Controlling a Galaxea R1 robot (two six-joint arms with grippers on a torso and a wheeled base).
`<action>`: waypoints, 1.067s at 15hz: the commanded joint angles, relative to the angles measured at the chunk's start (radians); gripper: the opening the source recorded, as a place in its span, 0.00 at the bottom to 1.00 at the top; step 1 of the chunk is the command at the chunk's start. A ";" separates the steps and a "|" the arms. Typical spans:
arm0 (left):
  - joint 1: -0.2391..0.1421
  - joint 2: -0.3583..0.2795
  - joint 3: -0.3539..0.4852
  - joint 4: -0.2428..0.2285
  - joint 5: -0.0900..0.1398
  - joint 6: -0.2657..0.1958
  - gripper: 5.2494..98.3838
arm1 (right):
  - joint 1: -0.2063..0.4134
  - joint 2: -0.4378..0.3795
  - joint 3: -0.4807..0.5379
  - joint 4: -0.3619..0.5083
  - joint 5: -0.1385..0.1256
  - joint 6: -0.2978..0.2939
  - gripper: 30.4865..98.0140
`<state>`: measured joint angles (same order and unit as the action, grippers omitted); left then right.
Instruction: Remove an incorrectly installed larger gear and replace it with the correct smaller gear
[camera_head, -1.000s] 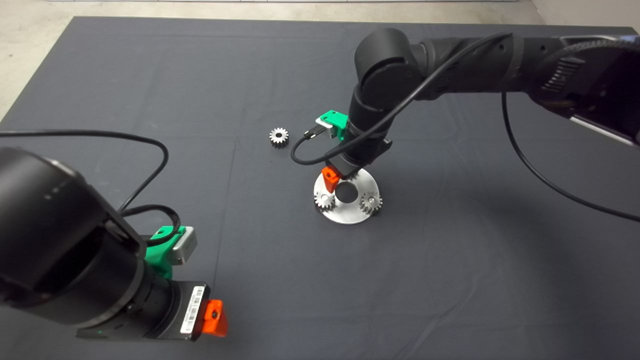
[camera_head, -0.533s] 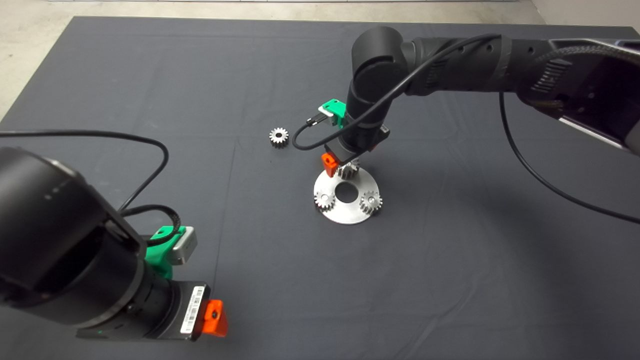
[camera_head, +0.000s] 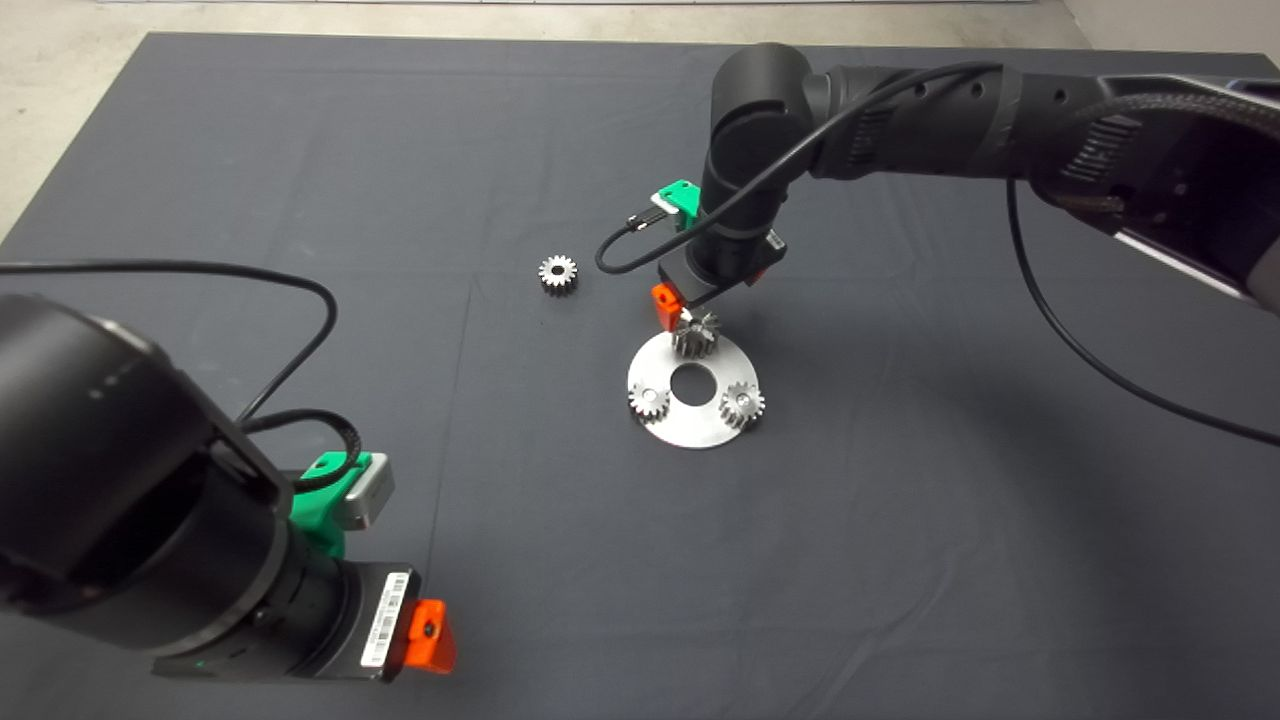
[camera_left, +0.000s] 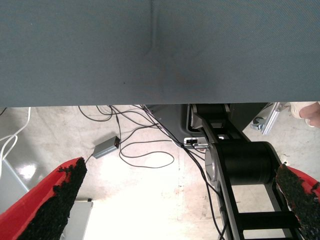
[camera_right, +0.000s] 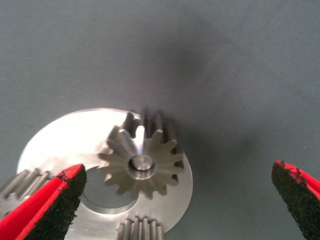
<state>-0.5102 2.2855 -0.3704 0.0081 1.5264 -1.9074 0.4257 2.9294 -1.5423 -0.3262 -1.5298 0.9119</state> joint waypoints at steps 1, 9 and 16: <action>-0.013 0.001 0.018 -0.014 0.012 -0.012 0.99 | 0.006 0.011 -0.017 -0.040 -0.128 -0.004 1.00; -0.013 0.001 0.018 -0.014 0.014 -0.012 0.99 | -0.020 0.021 -0.014 -0.040 -0.118 -0.004 1.00; -0.011 0.001 0.018 -0.014 0.014 -0.012 0.99 | -0.045 0.021 -0.017 -0.040 -0.110 -0.007 1.00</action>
<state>-0.5102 2.2855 -0.3704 0.0081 1.5264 -1.9074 0.3786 2.9451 -1.5581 -0.3353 -1.5294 0.9119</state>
